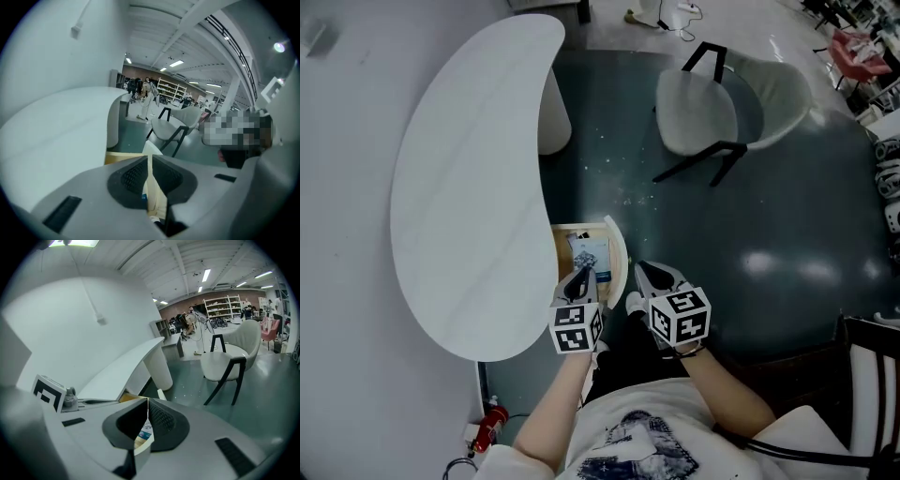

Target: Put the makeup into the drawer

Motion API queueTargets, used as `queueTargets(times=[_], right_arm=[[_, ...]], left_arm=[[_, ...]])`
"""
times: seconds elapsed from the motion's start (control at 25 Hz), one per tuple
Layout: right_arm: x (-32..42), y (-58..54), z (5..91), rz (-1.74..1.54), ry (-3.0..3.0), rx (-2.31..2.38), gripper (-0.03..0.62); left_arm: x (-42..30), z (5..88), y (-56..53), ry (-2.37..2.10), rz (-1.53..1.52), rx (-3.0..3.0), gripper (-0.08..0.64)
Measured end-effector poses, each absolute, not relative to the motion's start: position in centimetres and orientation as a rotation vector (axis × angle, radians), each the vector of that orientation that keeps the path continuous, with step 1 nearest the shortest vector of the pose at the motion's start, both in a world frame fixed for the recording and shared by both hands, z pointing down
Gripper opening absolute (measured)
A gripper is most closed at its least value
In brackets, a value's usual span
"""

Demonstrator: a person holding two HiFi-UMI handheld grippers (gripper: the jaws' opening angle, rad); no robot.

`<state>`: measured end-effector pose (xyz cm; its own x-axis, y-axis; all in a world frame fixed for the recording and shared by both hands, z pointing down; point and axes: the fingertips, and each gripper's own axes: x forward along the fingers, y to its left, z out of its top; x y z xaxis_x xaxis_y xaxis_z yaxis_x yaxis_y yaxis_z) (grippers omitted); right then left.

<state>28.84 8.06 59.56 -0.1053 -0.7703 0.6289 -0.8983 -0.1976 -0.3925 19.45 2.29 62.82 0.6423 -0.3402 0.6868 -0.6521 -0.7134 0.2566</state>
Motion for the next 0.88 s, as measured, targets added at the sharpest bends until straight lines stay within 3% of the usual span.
queueTargets(times=[0.88], right_arm=[[11.0,5.7,44.0,0.774,-2.223,1.91,0.02]], left_arm=[[1.3,46.4,1.0,-1.022,0.531,2.545,0.038]])
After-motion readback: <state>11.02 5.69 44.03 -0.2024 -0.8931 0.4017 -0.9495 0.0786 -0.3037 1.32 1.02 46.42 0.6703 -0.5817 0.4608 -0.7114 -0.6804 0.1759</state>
